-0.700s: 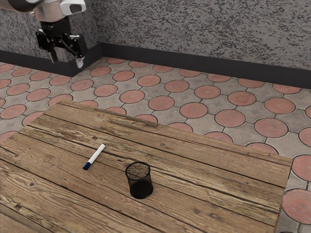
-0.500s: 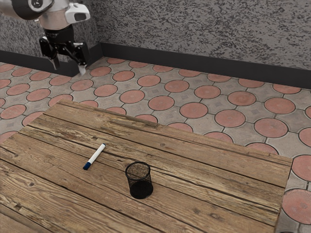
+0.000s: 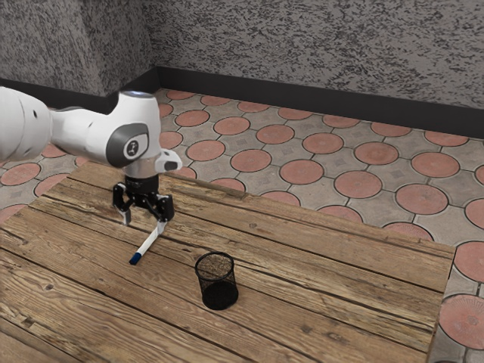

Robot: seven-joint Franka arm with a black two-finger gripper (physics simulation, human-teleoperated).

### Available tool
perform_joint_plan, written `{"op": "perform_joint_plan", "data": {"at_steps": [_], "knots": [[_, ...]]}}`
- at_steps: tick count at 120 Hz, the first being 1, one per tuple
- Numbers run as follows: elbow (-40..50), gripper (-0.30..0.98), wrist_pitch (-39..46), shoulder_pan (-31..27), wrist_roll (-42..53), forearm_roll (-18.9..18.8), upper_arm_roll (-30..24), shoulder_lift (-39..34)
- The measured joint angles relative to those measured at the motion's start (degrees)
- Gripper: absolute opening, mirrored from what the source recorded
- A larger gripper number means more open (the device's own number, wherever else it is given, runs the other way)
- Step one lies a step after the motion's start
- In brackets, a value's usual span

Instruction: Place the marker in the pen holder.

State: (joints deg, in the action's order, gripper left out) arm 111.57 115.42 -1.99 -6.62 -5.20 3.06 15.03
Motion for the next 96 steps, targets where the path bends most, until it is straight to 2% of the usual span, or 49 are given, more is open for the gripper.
{"op": "perform_joint_plan", "data": {"at_steps": [32, 45, 68, 84, 96], "knots": [[-5.53, 0.69, 4.18, -2.76, 3.43, 1.71, 0.19, 7.86], [-9.54, 0.69, 1.59, -4.27, 5.60, 2.93, 0.19, 11.57], [-11.13, 0.69, -2.61, -4.76, 9.30, 3.54, 0.12, 13.86], [-17.81, 0.69, -5.67, -4.83, 11.83, 3.61, 0.01, 18.37], [-19.55, 0.69, -7.74, -4.85, 13.43, 3.68, -0.06, 19.87]]}}
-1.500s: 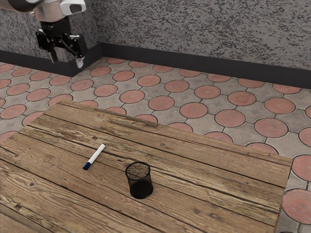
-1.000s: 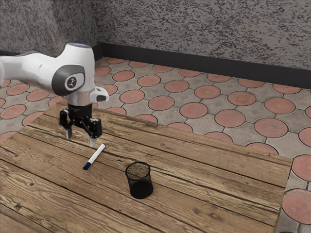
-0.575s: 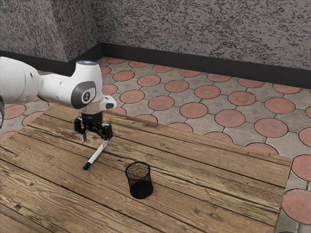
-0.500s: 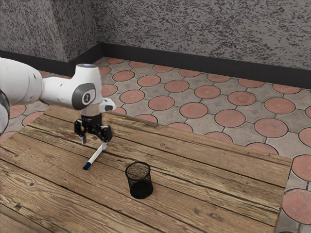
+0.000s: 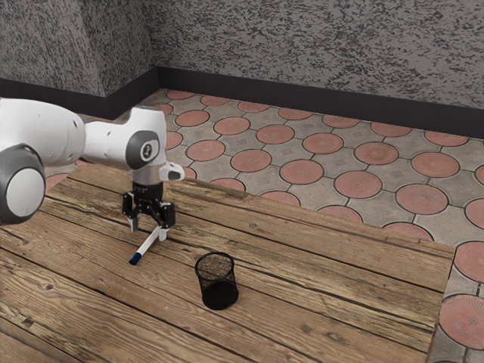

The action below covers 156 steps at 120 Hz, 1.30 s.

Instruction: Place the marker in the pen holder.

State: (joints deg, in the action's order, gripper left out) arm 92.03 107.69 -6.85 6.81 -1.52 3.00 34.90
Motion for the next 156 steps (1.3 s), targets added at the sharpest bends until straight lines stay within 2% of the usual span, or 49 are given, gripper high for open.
{"op": "perform_joint_plan", "data": {"at_steps": [24, 46, 72, 92, 126, 137, 156], "knots": [[-0.54, 0.69, -2.22, -0.86, 2.89, 0.82, -0.10, 1.48], [-4.83, 0.69, -3.28, -0.89, 4.95, 1.24, -0.18, 3.45], [-5.34, 0.69, -4.34, -1.29, 5.86, 5.13, 0.17, 4.24], [-5.35, 0.69, -4.92, -1.77, 5.91, 6.20, 0.25, 4.46], [-5.35, 0.21, -5.14, -1.94, 6.12, 4.74, 0.16, 4.09], [-5.36, 0.13, -5.17, -1.94, 6.17, 4.58, 0.16, 4.14], [-6.08, 0.08, -5.24, -1.94, 6.21, 4.52, 0.16, 4.49]]}}
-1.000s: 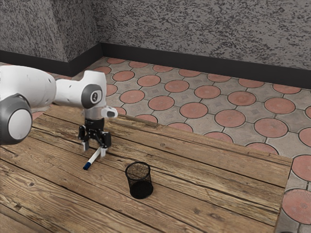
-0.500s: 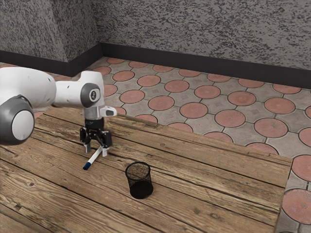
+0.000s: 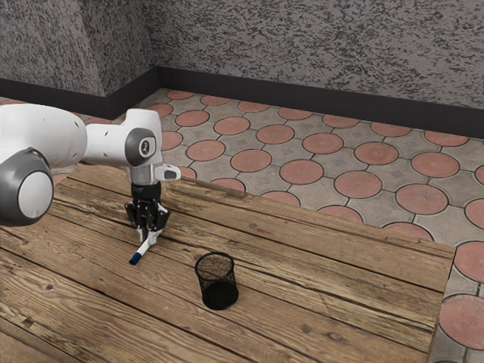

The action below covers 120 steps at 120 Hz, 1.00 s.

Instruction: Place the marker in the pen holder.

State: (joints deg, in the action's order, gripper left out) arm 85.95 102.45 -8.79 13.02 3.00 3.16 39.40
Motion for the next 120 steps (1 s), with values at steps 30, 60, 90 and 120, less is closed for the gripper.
{"op": "perform_joint_plan", "data": {"at_steps": [30, 60, 90, 120], "knots": [[-0.05, -0.05, 0.10, 0.00, -0.06, -0.20, 0.00, 0.11], [0.46, -0.10, 0.80, 0.15, -0.34, -0.74, -0.03, -0.45], [22.87, -0.10, 14.63, 4.68, -0.94, -10.56, -4.90, -27.54], [44.73, -0.10, 43.91, 5.63, -8.73, -20.65, -15.25, -47.74]]}}
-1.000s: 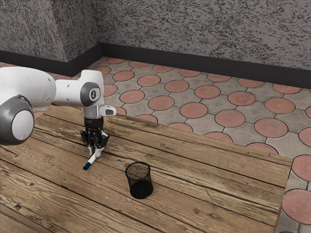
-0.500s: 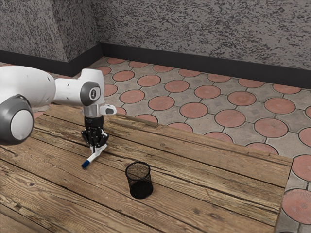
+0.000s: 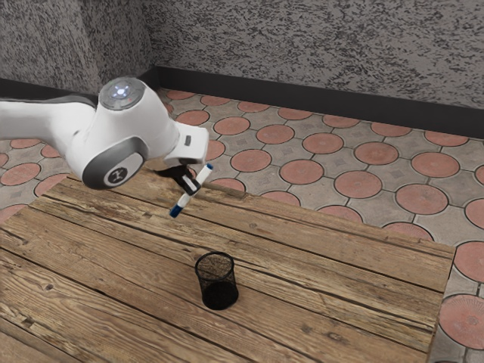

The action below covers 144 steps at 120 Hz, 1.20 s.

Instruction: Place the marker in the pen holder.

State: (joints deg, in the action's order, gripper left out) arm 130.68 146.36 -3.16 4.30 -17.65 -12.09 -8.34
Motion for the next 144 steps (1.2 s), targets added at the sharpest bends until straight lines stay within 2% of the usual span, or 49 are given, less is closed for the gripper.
{"op": "perform_joint_plan", "data": {"at_steps": [4, 8, 25, 31, 39, 49, 66, 108, 132, 140, 144], "knots": [[1.73, -0.10, 2.94, -0.69, -1.76, 0.56, -1.14, -1.49], [3.31, -0.10, 5.49, -1.13, -3.43, 2.91, -2.16, -2.39], [7.20, -0.10, 12.61, -1.47, -9.28, 18.15, -8.42, -1.47], [9.03, -0.10, 14.09, -1.37, -10.95, 22.31, -9.54, -1.67], [10.15, -0.10, 15.52, -1.79, -12.92, 25.85, -10.06, -1.84], [10.53, -0.10, 16.66, -2.21, -15.06, 28.29, -10.22, -1.91], [12.60, -0.10, 17.77, -4.08, -17.94, 29.99, -10.26, -1.65], [13.06, -0.10, 18.68, -5.88, -22.45, 30.40, -10.31, 2.60], [12.88, 0.31, 17.64, -5.77, -23.78, 28.32, -10.33, 2.29], [12.19, 0.41, 16.68, -5.54, -24.10, 25.53, -9.60, 0.52], [10.92, 0.45, 15.91, -5.32, -24.27, 24.49, -6.92, -0.08]]}}
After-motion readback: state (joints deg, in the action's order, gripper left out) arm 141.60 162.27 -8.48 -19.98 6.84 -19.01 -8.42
